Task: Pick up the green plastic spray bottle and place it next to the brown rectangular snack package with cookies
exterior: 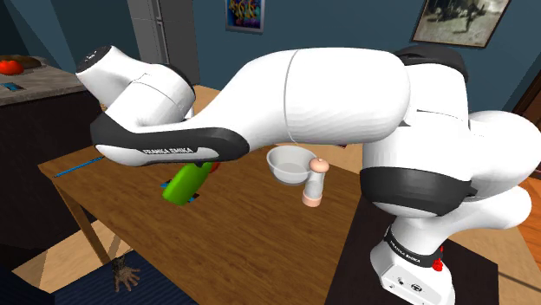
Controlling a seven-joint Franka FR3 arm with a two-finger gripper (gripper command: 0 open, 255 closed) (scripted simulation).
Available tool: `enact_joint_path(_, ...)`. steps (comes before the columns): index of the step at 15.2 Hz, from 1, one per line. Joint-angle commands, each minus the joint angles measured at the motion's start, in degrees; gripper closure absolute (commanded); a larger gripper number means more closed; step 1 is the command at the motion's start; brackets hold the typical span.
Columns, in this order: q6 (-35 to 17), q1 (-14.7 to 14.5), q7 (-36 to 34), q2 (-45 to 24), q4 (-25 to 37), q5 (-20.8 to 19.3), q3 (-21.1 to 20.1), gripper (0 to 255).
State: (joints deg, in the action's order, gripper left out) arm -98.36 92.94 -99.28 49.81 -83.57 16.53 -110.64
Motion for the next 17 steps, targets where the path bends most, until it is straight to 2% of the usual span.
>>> enact_joint_path(1, 1.2, 2.8, -0.6, 2.1, 4.1, 1.1, -1.9, 255)
enact_joint_path(14, -5.7, 2.8, -1.8, 5.7, -0.6, 3.8, -4.9, 255)
enact_joint_path(17, -5.7, 2.8, -1.9, 5.7, -0.6, 3.7, -4.9, 255)
